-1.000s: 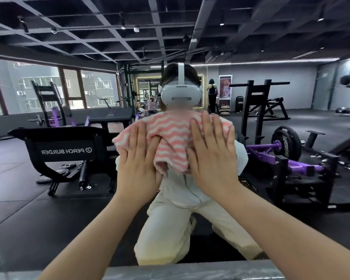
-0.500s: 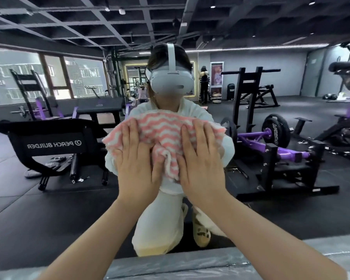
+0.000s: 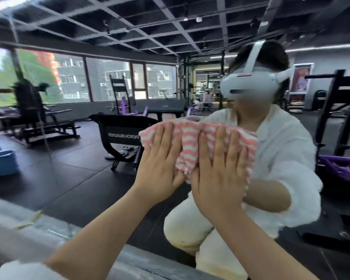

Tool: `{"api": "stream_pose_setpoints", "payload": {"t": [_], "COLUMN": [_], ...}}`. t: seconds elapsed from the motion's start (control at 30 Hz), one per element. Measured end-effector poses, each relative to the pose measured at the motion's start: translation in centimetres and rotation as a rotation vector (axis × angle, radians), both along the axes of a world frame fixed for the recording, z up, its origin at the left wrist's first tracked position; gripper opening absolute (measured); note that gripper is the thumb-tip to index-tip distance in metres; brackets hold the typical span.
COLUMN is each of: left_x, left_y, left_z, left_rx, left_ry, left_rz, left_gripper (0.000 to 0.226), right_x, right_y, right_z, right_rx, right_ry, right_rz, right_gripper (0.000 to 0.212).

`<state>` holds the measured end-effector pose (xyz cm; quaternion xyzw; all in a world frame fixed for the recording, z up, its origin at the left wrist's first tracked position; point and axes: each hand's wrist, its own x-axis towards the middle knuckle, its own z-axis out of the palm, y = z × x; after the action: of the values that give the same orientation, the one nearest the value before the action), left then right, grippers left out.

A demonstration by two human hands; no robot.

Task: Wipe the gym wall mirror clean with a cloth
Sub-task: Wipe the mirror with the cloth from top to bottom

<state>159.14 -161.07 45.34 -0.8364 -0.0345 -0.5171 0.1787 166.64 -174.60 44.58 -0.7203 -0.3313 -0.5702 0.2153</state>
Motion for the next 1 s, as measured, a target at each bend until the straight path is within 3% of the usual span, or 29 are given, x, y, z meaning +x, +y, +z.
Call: {"api": "stream_pose_setpoints", "payload": {"t": [0.3, 0.47, 0.73, 1.0], "left_x": [-3.0, -4.8, -7.0, -8.0], "left_y": [4.8, 7.9, 12.3, 12.2], "left_z": [0.7, 0.8, 2.0, -3.0], "left_rx": [0.025, 0.003, 0.081, -0.326], "left_ry": [0.008, -0.051, 0.025, 0.03], "left_rz": [0.126, 0.134, 0.118, 0.069], "left_gripper": [0.072, 0.078, 0.071, 0.077], "right_x": [-1.9, -2.8, -4.2, -6.0], "right_y": [3.2, 5.2, 9.4, 11.8], "right_z": [1.3, 1.6, 3.2, 0.8], "right_rx": [-0.043, -0.041, -0.101, -0.333], "right_ry": [-0.033, -0.087, -0.177, -0.193], "right_rz": [0.144, 0.112, 0.062, 0.0], "right_gripper": [0.056, 0.059, 0.059, 0.061]}}
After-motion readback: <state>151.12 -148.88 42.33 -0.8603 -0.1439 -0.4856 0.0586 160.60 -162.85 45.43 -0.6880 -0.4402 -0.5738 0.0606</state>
